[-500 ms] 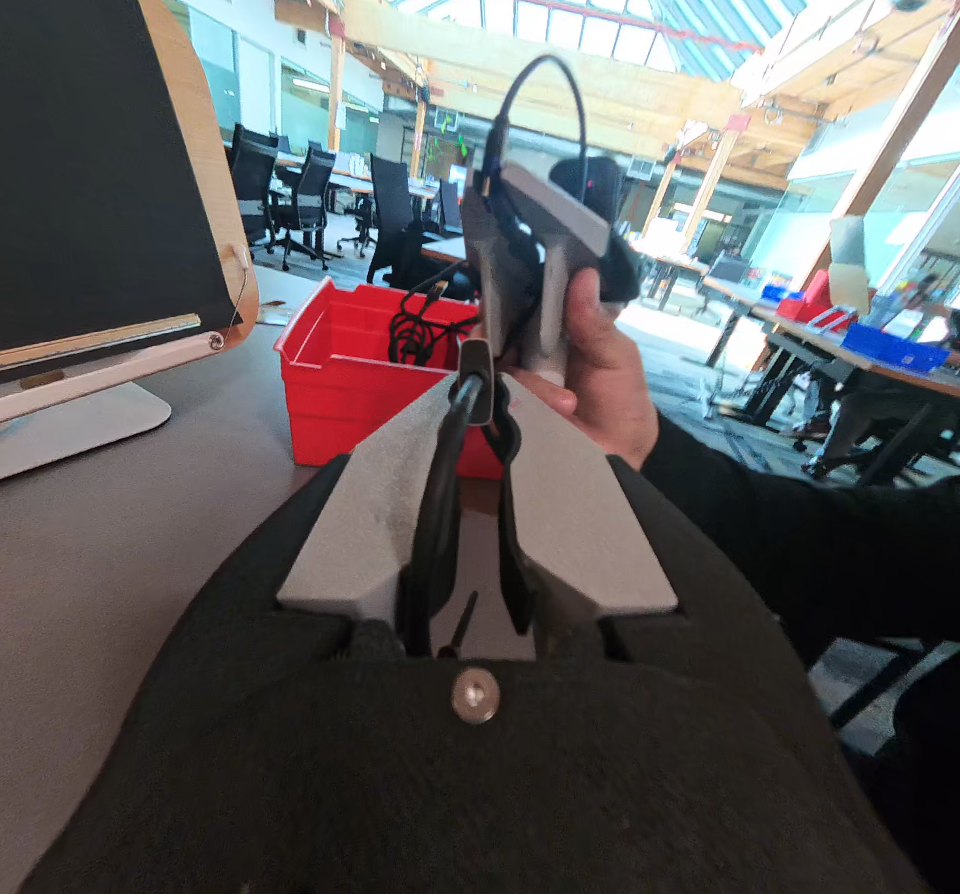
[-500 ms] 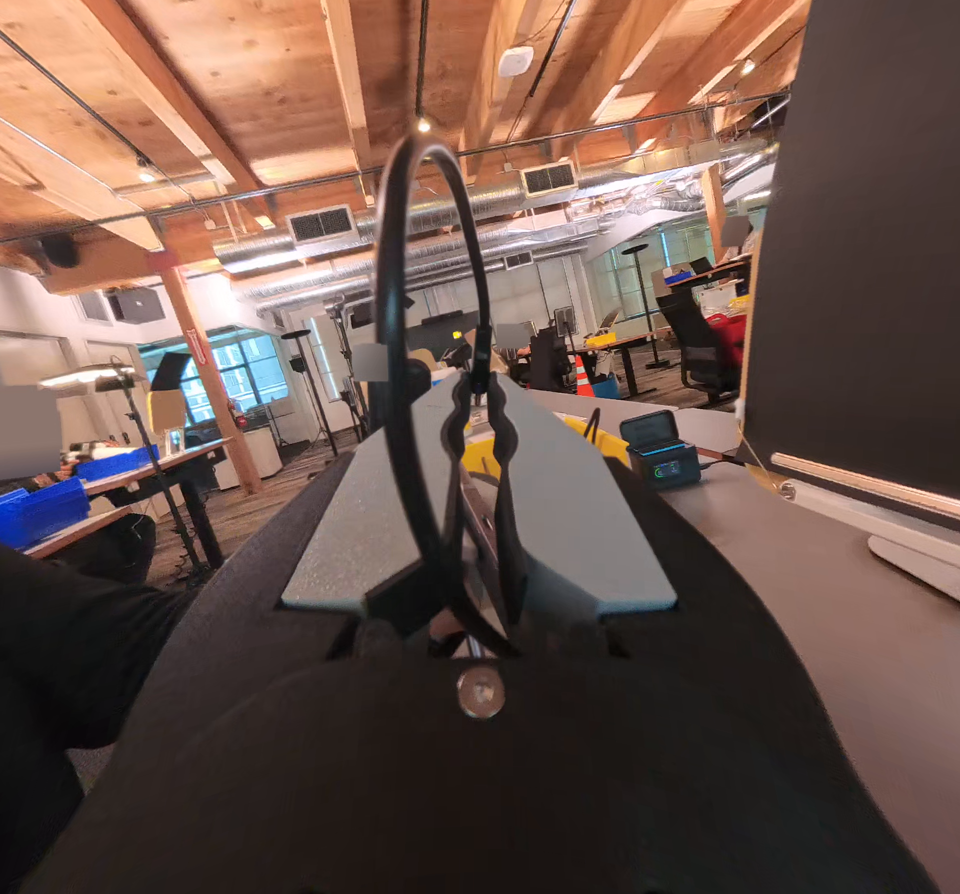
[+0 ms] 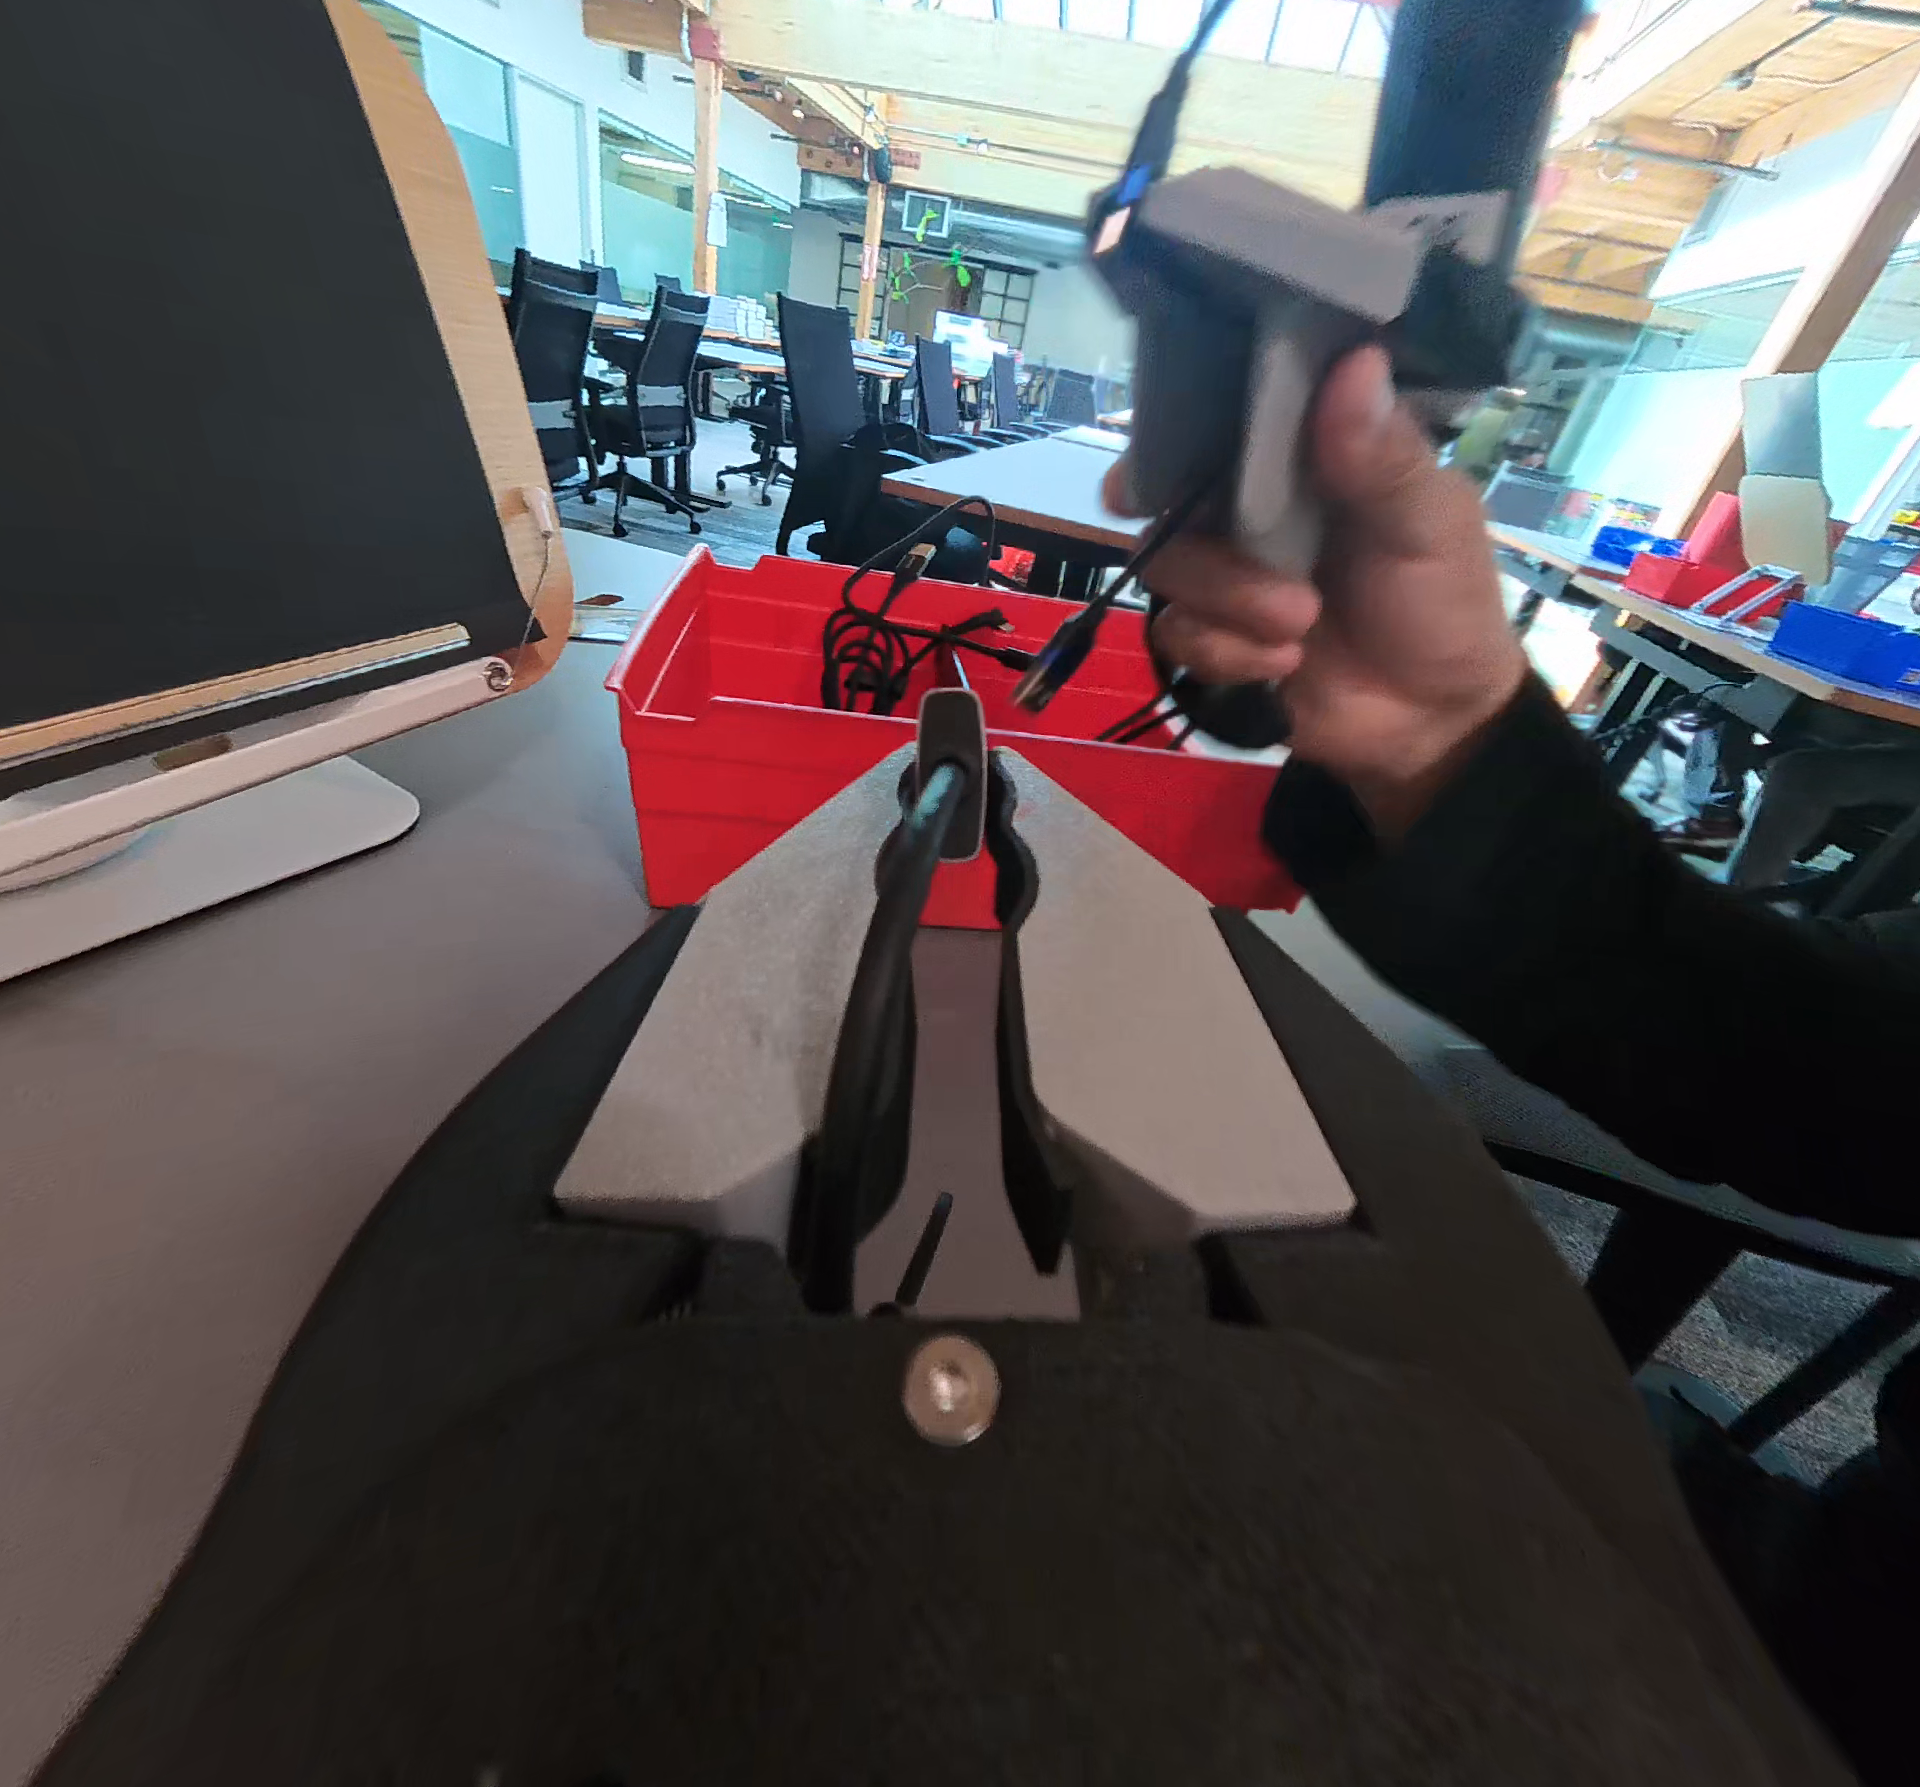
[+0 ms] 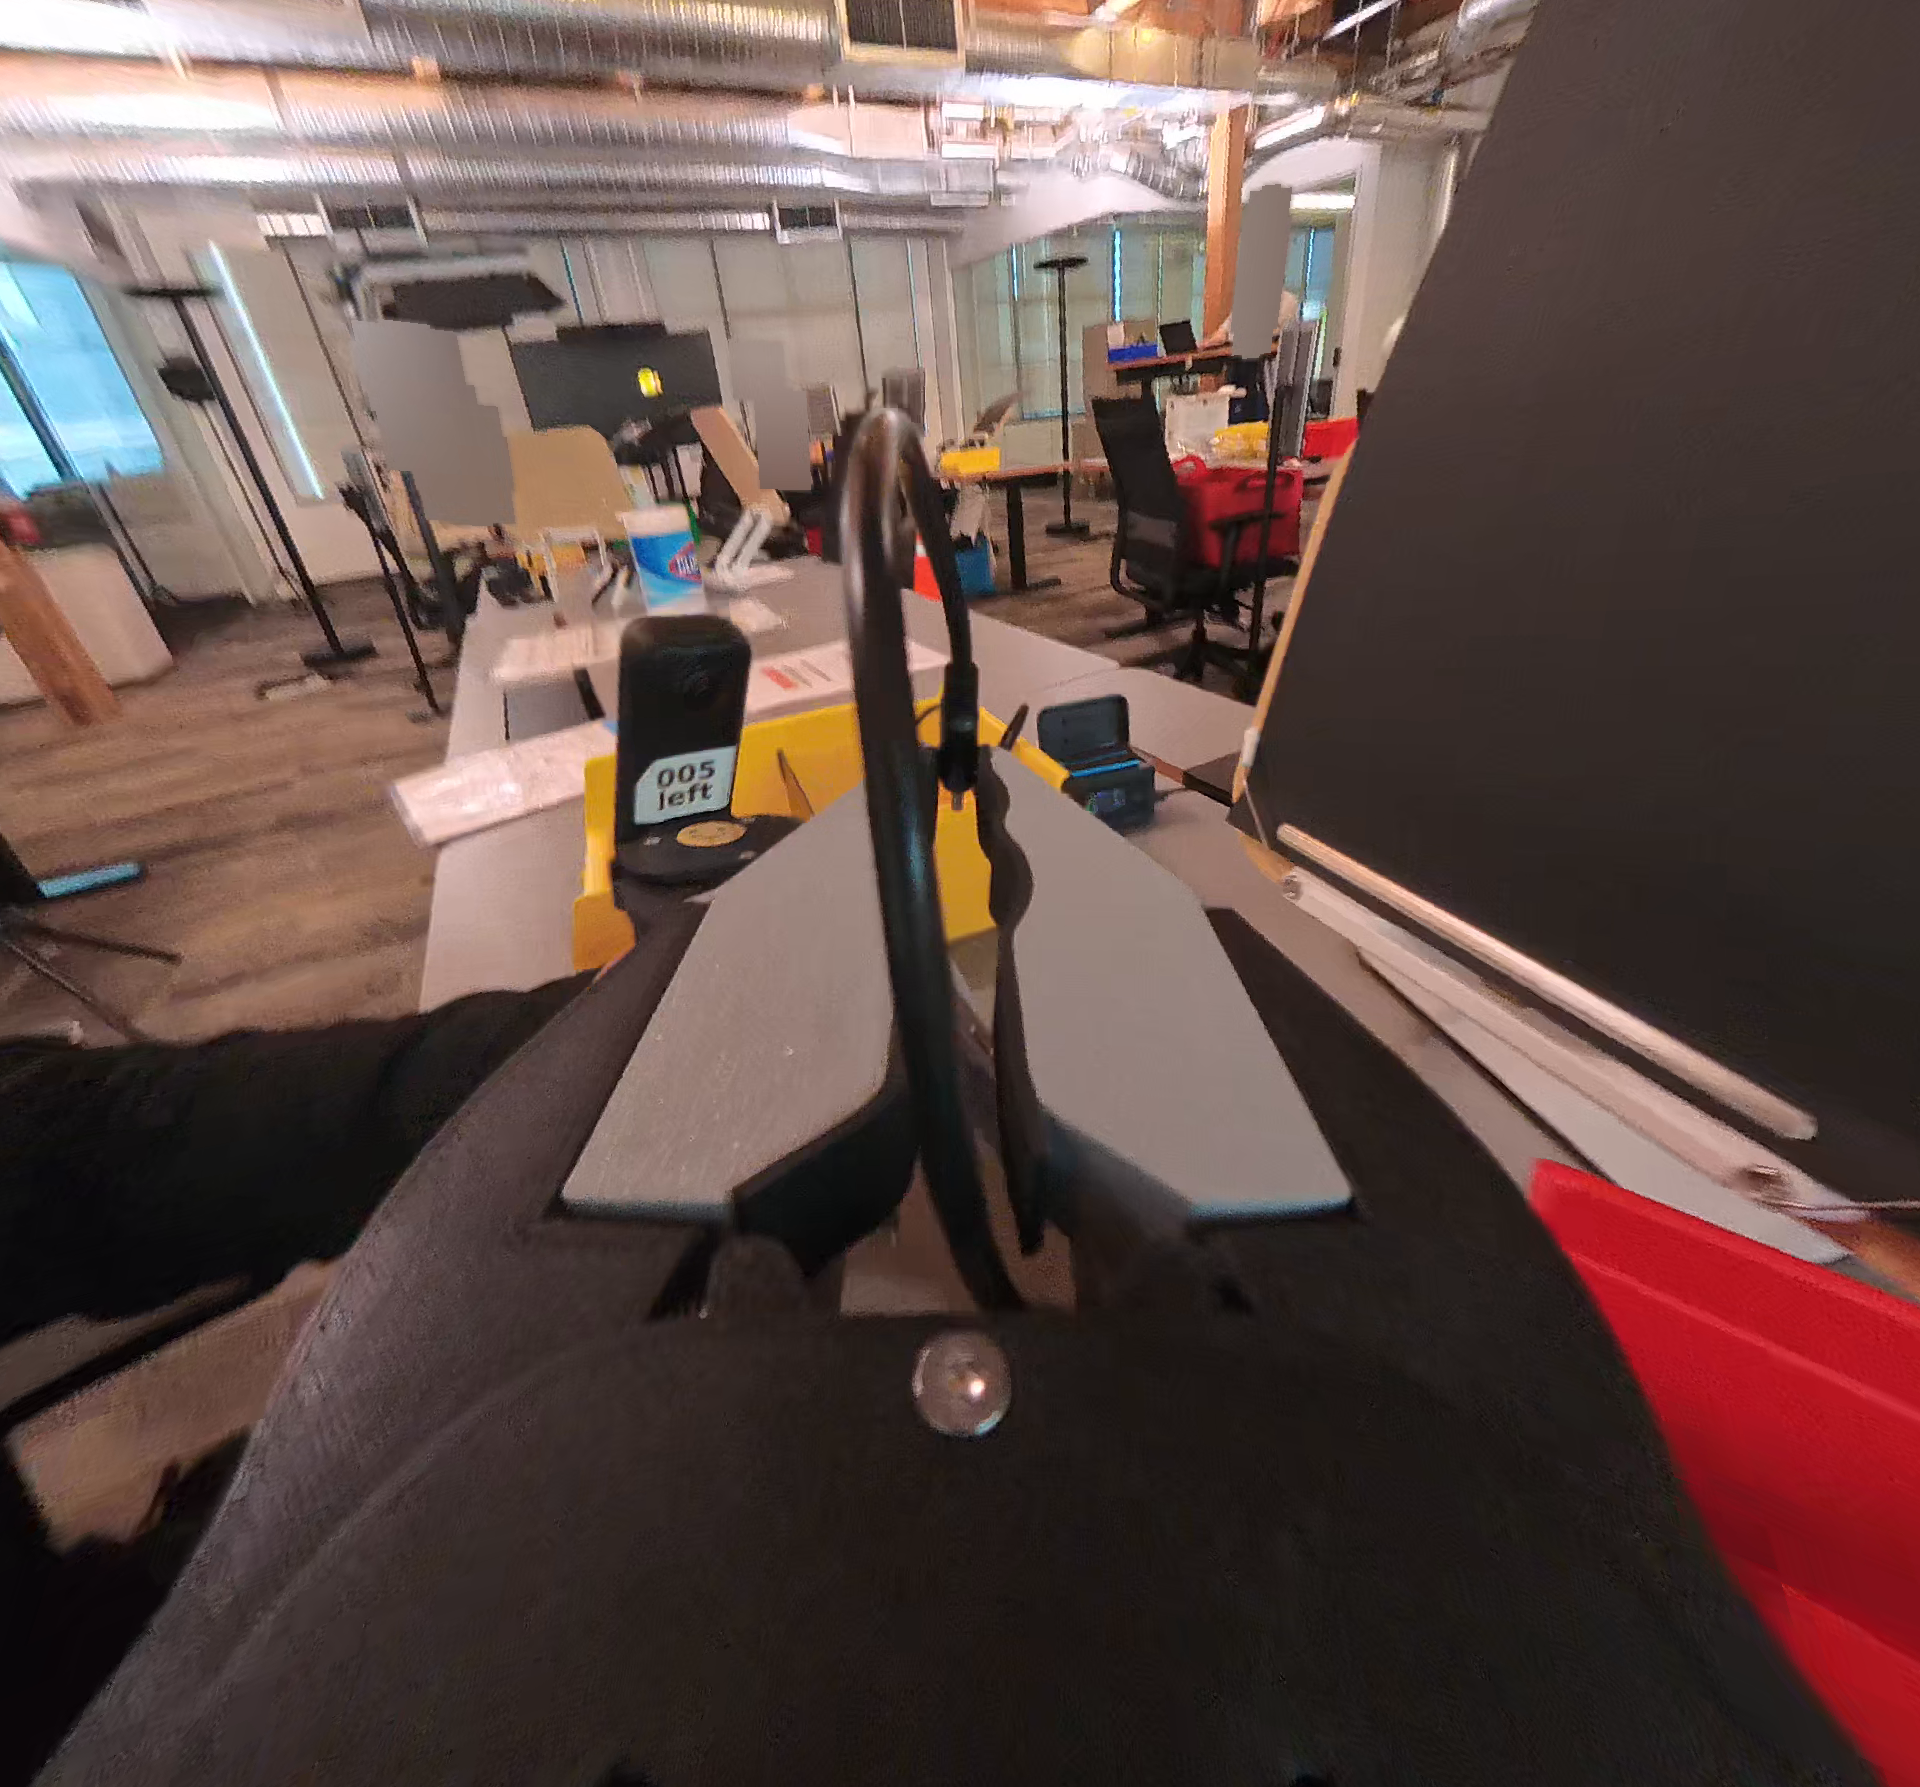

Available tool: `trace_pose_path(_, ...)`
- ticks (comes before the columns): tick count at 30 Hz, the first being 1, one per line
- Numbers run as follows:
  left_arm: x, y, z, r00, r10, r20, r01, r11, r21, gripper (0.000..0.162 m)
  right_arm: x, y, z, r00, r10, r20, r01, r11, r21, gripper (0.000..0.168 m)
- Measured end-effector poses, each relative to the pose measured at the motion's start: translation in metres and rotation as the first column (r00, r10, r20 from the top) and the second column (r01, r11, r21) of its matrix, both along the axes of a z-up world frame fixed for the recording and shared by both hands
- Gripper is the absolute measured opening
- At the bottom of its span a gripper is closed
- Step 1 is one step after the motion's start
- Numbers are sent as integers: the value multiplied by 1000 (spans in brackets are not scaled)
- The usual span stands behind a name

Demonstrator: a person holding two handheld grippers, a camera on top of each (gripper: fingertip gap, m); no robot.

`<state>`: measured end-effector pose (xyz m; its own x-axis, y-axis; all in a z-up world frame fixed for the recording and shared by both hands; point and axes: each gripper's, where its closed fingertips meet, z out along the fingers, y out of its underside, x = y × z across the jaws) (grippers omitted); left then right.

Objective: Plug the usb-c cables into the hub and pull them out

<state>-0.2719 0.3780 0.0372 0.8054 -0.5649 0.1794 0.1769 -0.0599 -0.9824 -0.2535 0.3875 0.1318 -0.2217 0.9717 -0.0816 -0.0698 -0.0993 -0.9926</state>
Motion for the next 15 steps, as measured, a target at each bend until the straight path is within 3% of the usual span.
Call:
trace_pose_path(3,-5,1,1,999,42,-18,-42,999,-3,7,35,8,18,992,-59,108,46,992,119,4)
trace_pose_path(6,-4,0,3,997,57,-49,-56,998,13,7,72,42,20,941,-224,252,152,950,273,3)
trace_pose_path(8,-2,-1,4,996,62,-61,-61,998,18,7,97,69,5,863,-335,378,195,911,363,4)
trace_pose_path(11,-2,0,2,995,72,-76,-71,997,11,7,130,111,-35,681,-493,541,224,844,488,4)
trace_pose_path(15,-3,2,-3,992,84,-98,-84,996,3,7,158,136,-100,477,-529,702,158,837,523,3)
